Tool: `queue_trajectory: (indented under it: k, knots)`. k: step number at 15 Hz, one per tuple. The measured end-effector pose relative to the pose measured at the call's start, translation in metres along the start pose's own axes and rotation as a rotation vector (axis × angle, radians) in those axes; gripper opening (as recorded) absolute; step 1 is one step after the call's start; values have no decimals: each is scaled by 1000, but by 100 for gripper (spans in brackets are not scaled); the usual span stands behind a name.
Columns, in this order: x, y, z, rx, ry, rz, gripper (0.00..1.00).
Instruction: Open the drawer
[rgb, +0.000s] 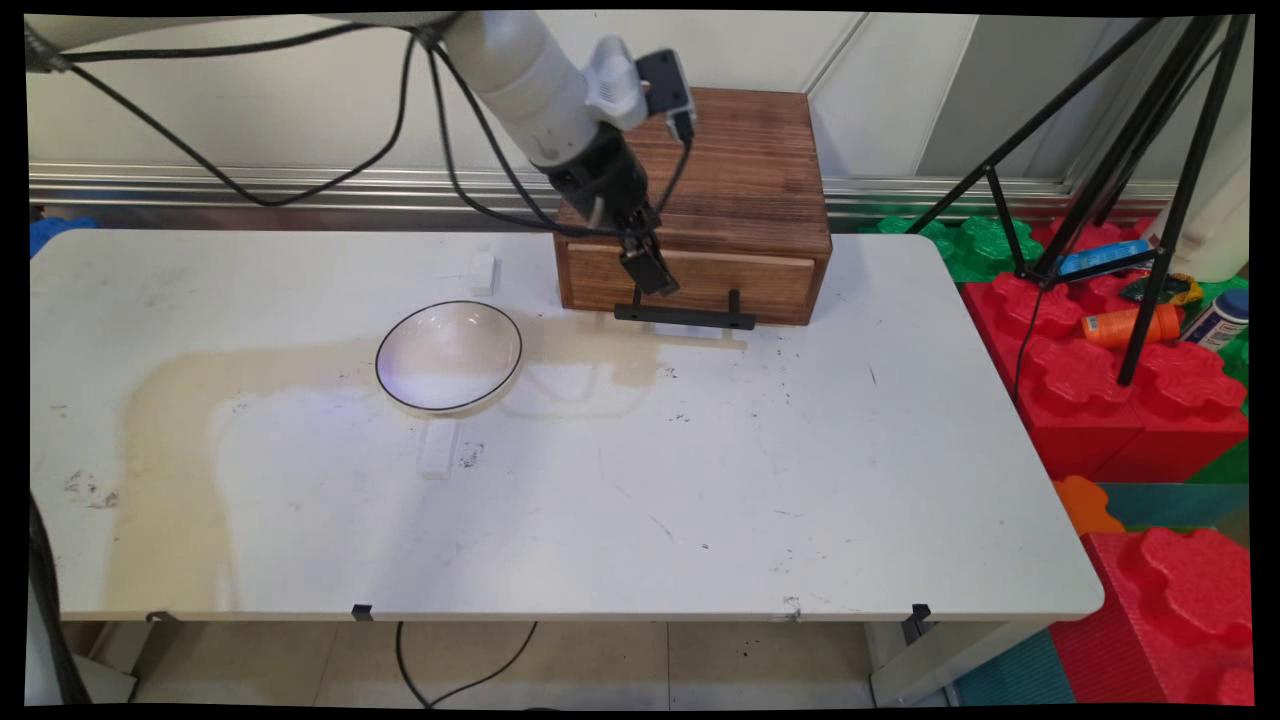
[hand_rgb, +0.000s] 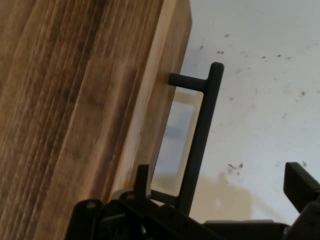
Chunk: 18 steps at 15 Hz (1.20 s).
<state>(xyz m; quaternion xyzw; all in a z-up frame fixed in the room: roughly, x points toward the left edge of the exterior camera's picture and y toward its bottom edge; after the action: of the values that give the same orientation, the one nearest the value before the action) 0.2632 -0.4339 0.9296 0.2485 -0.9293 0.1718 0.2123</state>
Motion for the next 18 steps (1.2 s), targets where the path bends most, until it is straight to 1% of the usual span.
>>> queue_trajectory:
  k: [4,8,15,18]
  knots:
    - [7,6,31,5,-44,-12,100]
    - [8,9,62,2,-90,-7,100]
    - [7,14,99,-18,-134,19,100]
    - [8,15,111,-18,-144,30,100]
